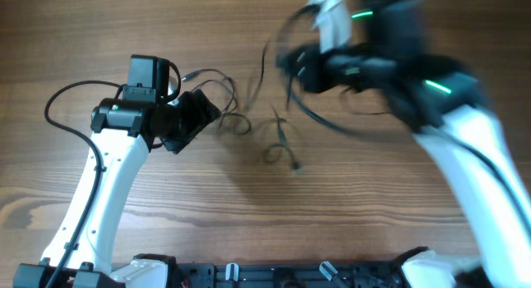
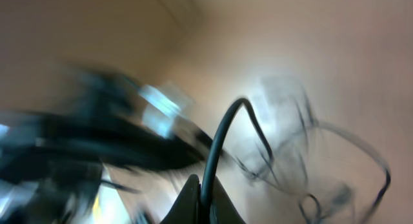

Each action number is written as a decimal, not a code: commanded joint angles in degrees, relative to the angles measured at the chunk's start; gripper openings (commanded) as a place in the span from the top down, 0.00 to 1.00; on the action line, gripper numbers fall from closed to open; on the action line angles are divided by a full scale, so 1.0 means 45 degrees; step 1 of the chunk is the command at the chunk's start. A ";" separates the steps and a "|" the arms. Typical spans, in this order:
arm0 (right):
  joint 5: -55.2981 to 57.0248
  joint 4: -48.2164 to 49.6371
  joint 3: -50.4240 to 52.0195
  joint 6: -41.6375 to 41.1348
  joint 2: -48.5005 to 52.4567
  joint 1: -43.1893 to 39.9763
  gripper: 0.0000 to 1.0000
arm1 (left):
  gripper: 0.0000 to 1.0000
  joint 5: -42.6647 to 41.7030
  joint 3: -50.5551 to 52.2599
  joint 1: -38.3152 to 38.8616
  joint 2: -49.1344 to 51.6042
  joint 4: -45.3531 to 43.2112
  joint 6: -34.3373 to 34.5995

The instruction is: Untangle cables

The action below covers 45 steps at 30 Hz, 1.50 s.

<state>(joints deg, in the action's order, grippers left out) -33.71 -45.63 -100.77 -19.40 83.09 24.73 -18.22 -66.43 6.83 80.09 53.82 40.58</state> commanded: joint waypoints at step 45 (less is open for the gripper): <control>0.5294 -0.3079 -0.3128 -0.3007 -0.0063 -0.1928 0.95 | 0.20 -0.0549 0.0024 -0.0044 -0.0010 0.0121 -0.0257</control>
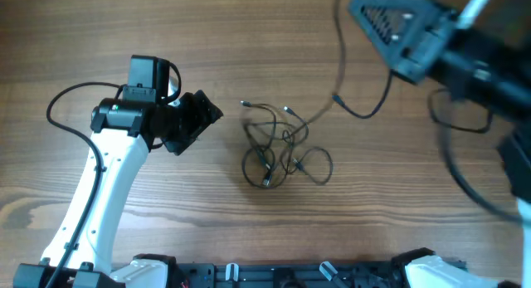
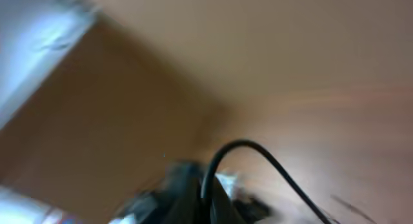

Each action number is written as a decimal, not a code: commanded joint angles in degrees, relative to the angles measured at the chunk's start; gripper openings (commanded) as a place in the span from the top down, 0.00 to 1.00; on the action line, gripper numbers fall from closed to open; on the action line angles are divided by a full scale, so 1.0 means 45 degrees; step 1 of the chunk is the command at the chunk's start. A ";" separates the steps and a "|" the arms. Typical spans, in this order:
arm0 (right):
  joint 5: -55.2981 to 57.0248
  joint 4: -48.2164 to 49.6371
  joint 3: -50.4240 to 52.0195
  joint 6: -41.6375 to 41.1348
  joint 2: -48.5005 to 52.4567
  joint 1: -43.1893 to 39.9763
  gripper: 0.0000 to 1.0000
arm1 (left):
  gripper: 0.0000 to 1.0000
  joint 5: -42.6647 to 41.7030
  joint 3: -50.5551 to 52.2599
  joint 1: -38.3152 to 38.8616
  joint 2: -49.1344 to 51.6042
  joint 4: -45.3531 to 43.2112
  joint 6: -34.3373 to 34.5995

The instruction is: Untangle cables

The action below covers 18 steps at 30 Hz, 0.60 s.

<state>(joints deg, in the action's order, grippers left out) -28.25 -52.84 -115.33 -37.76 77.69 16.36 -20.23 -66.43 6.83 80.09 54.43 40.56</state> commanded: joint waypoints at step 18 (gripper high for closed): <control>0.2103 -0.4172 0.0107 0.4600 0.4789 -0.0058 0.11 | 0.20 0.0423 0.0024 -0.0044 -0.0010 -0.0083 -0.0253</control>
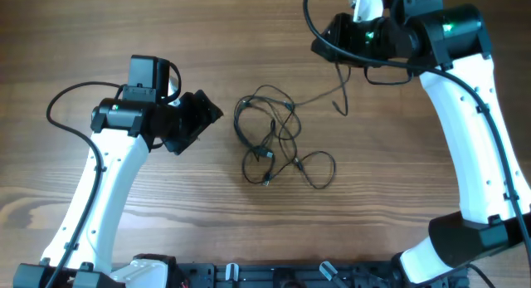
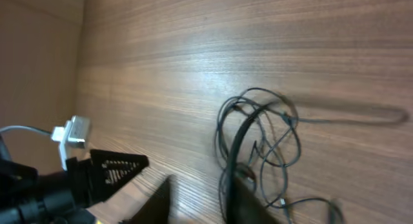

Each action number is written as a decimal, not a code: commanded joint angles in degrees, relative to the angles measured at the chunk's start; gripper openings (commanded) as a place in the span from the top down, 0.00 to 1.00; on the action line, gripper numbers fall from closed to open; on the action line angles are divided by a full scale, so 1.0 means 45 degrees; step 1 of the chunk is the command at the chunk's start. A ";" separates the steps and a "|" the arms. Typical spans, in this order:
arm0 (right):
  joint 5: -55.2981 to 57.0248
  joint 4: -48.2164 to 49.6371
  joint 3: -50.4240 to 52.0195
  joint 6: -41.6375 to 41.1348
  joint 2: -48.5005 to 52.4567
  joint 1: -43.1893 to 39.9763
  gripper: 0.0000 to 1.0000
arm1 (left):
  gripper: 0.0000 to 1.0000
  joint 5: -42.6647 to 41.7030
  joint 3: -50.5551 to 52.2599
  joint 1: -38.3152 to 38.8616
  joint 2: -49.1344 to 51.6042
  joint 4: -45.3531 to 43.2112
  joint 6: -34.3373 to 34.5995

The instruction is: Untangle cables

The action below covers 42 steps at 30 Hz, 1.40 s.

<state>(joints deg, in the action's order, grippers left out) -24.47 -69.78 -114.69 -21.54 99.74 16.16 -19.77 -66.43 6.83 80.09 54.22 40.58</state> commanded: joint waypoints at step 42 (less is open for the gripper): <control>0.2419 0.7252 1.0112 -0.4804 0.0481 0.4303 0.09 | 0.22 0.0325 0.0024 -0.0044 -0.0010 -0.0034 -0.0257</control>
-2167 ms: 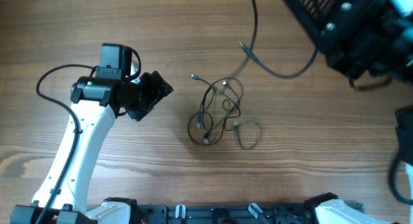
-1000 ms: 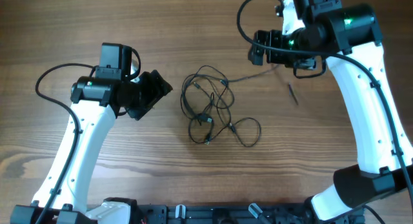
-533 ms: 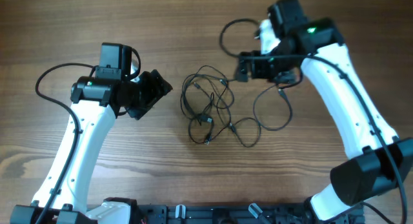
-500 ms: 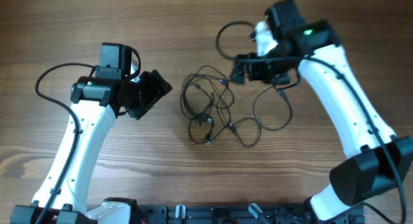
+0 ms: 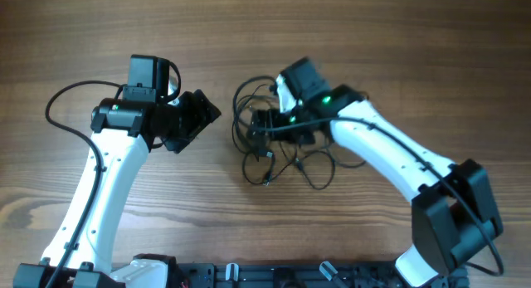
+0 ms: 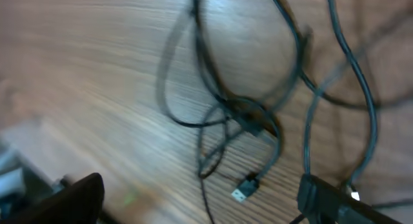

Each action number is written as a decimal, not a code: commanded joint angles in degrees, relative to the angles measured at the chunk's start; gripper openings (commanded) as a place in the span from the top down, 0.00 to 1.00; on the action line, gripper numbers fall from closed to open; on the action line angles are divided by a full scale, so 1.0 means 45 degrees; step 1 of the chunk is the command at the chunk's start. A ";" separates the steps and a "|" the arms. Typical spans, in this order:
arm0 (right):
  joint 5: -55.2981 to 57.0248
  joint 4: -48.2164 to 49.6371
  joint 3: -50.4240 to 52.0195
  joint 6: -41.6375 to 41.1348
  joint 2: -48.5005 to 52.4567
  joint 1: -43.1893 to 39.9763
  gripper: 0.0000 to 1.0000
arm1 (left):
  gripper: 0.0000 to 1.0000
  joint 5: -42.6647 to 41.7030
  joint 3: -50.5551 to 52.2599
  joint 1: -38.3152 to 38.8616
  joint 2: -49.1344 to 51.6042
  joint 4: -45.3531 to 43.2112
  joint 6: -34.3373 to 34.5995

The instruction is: Untangle cables

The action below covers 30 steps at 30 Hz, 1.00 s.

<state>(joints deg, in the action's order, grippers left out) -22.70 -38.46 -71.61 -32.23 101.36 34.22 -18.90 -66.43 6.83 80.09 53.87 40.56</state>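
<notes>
A tangle of thin black cables (image 5: 278,147) lies in loops on the wooden table at centre. My right gripper (image 5: 262,127) hangs low over the tangle's left part, open. In the right wrist view its fingers (image 6: 80,199) stand wide apart, with cable loops (image 6: 248,117) and a USB plug (image 6: 242,189) on the wood between them, nothing gripped. My left gripper (image 5: 199,114) points right, a short way left of the tangle and apart from it. Its jaws cannot be made out from above.
The left arm's own black cable (image 5: 62,101) arcs over the table at far left. The right arm (image 5: 390,159) stretches from the front right across the table (image 5: 398,64) to the tangle.
My right gripper was up at the far right, away from the tangle. Now it sits low over the tangle's left side, open. The left arm has not moved.
First the right arm was in blurred motion at the far side, shut on a cable, with the cables strung out near the left gripper. Then the tangle lay at centre, one strand trailing right. Then the right gripper was at the upper right; now it is open over the tangle.
</notes>
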 commanded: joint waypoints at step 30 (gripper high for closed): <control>0.3157 0.3963 0.2089 -0.4541 0.0151 0.1443 0.47 | 0.31 0.0321 0.0024 -0.0296 -0.0010 -0.0141 0.0321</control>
<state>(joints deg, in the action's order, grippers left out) -9.98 -20.10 -62.81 -52.25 101.36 40.47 -18.46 -66.43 6.55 80.09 53.52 40.62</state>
